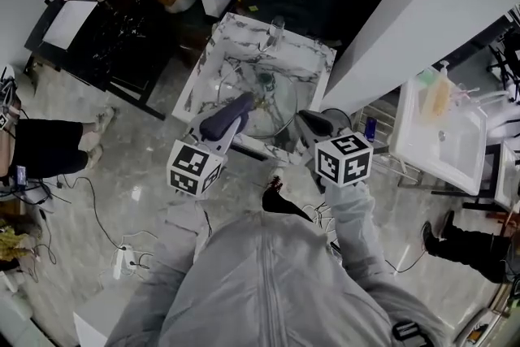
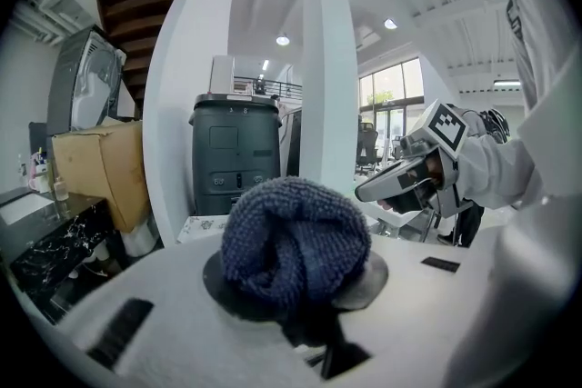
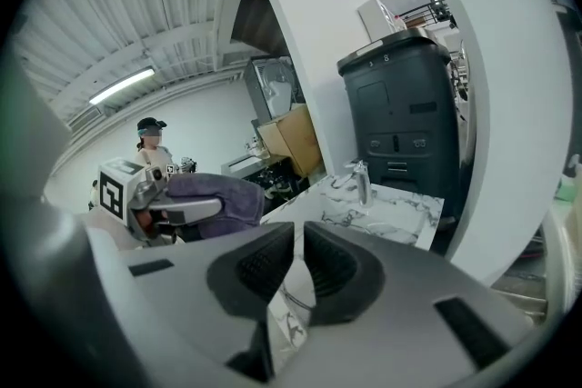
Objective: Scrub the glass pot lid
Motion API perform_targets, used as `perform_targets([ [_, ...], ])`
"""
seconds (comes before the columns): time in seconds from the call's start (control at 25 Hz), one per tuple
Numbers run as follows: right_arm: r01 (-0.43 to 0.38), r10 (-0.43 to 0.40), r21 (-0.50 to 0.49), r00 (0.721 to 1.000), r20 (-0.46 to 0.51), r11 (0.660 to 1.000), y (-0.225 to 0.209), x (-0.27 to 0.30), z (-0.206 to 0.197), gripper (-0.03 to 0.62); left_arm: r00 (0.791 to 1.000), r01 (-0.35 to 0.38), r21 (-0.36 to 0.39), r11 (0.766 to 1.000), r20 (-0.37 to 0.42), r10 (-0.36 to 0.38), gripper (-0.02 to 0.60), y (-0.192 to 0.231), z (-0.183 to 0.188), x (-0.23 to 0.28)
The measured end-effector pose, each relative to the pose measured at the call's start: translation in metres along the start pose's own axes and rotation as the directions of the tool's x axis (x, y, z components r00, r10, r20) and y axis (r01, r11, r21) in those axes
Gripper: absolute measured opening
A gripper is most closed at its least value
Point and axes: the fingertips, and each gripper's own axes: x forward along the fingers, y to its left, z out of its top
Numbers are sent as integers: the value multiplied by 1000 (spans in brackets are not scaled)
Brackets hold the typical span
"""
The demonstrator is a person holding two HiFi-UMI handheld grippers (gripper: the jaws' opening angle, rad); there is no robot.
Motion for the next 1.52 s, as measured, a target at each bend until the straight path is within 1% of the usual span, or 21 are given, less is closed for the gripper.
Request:
perform_targets([
  [0.36, -33, 34, 24, 998, -55, 999, -42, 30, 5, 32, 998, -31, -9, 999, -55, 30, 89, 24, 1, 47],
  [0.56, -62, 65, 49, 996, -69, 997, -59, 40, 8, 34, 993, -44, 26, 999, -112, 46, 89, 33, -3, 69],
  [0.68, -67, 71, 47, 993, -93, 997, -66, 49, 5, 34, 991, -47, 28, 999, -125, 50, 89, 40, -3, 79],
  [0.84, -68, 78, 81, 990, -118, 994, -67, 61, -2, 34, 989, -30, 21, 999, -147, 32, 89, 50, -11, 87],
  [0.96, -56, 73, 124, 987, -140, 991, -68, 74, -5, 38, 985, 6, 43, 999, -175, 1, 89, 62, -20, 99],
  [1.12, -6, 29, 142, 986, -164, 990, -70, 88, -7, 52, 973, 80, 82, 993, -221, -60, 88, 77, -35, 120],
  [1.24, 62, -34, 173, 987, -156, 983, -73, 97, -4, 52, 962, 143, 98, 985, -249, -115, 89, 88, -43, 132],
  [1.36, 126, -96, 196, 983, -156, 973, -76, 105, -1, 52, 951, 187, 104, 977, -268, -154, 89, 102, -50, 144],
  [1.52, 183, -167, 246, 982, -86, 952, -80, 108, 12, 52, 942, 214, 112, 970, -286, -175, 89, 117, -63, 163],
])
